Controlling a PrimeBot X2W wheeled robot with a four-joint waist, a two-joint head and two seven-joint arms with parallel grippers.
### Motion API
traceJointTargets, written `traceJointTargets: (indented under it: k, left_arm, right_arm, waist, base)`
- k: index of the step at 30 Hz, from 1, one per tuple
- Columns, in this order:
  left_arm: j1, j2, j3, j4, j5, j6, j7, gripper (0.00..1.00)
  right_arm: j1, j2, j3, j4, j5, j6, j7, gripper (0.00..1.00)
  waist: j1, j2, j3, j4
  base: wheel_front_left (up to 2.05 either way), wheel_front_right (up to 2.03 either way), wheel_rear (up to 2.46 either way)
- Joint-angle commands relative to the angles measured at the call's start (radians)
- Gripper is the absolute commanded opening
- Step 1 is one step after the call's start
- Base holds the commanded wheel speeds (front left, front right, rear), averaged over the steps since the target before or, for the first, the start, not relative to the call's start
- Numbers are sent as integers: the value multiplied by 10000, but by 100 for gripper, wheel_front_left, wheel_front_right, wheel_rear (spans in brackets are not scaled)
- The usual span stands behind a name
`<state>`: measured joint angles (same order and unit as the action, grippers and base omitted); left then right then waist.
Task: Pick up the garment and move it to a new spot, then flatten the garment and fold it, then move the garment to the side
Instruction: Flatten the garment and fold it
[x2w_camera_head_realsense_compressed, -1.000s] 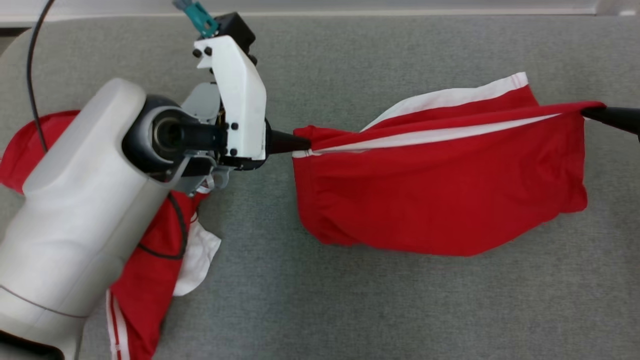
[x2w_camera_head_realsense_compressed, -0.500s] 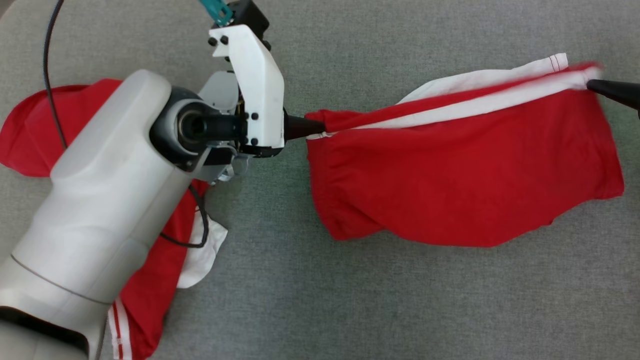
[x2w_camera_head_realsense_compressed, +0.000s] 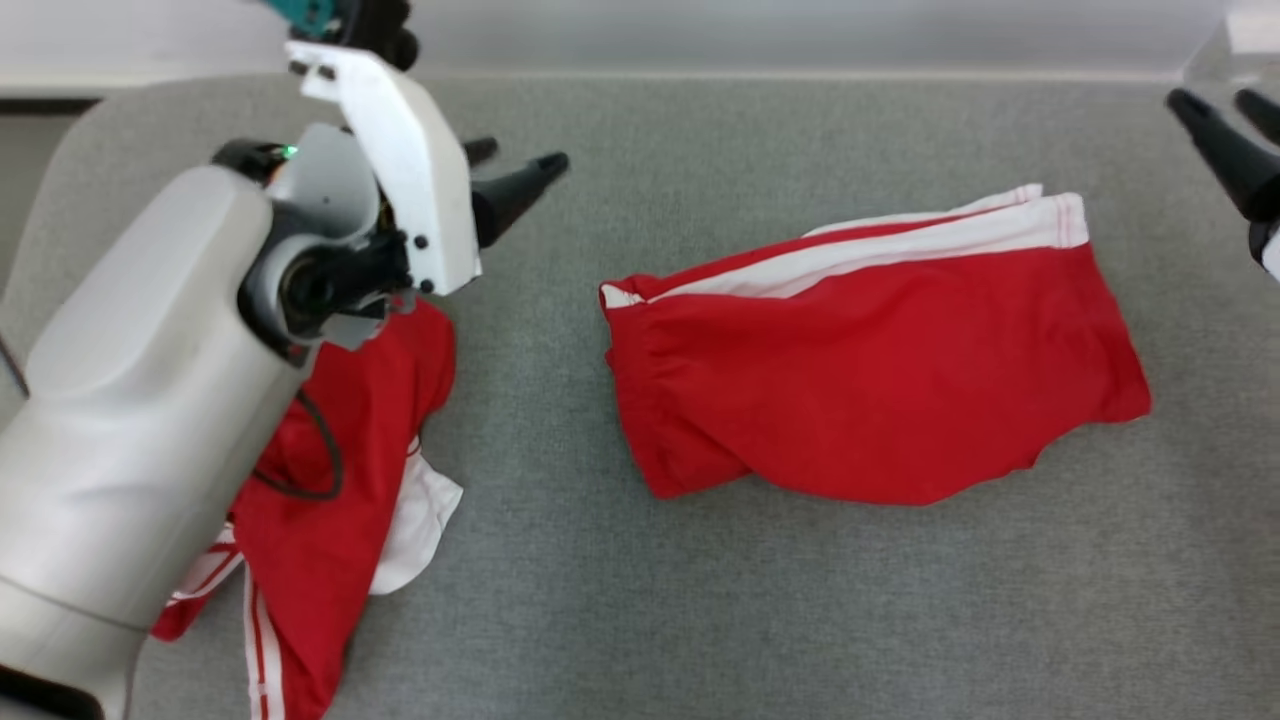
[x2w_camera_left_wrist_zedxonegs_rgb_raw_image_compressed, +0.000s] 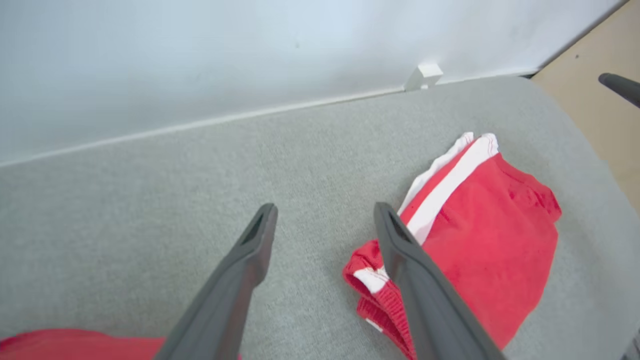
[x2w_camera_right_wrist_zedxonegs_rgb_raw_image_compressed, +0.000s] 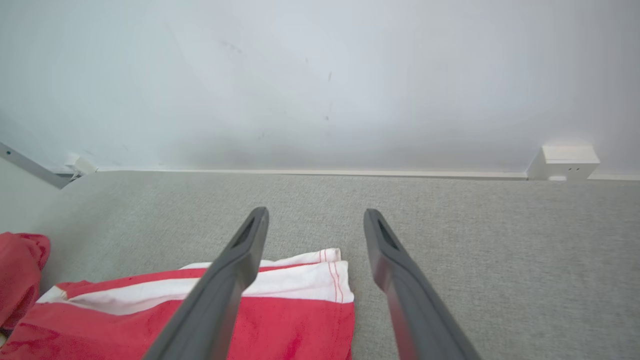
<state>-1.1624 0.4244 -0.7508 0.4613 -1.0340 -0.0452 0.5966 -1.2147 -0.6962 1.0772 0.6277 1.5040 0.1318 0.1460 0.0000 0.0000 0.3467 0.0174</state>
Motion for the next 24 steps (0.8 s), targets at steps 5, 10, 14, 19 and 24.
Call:
traceJointTargets:
  k: [5,10,14,19,24]
  left_arm:
    - [1043,225,206,-444,1129,358,-2685,100]
    - [2333,225,458,-1347,1980,1106,-5270,100]
    - [3468,109,517,-2269,2413,1791,-6790,100]
    - [4782,2,449,-3089,2488,2381,-7721,100]
    - [5828,-203,603,-3747,2309,2731,-8259,100]
  right_arm:
    - [1206,227,-185,652,-622,-22,-2640,100]
    - [2198,797,-215,1664,-818,-22,-3749,100]
    - [2719,1239,-104,2360,-648,-22,-3730,100]
    - [3052,1609,-87,3205,-301,-22,-3283,100]
    - [3249,1814,-36,3995,36,-22,-2366,100]
  waist:
    - [0,0,-663,-48]
    - [0,0,-943,119]
    - [0,0,-1004,417]
    - [0,0,-1009,884]
    - [0,0,-1035,1342]
  base:
    - [0,0,0]
    - [0,0,0]
    - [0,0,0]
    - [0,0,0]
    - [0,0,0]
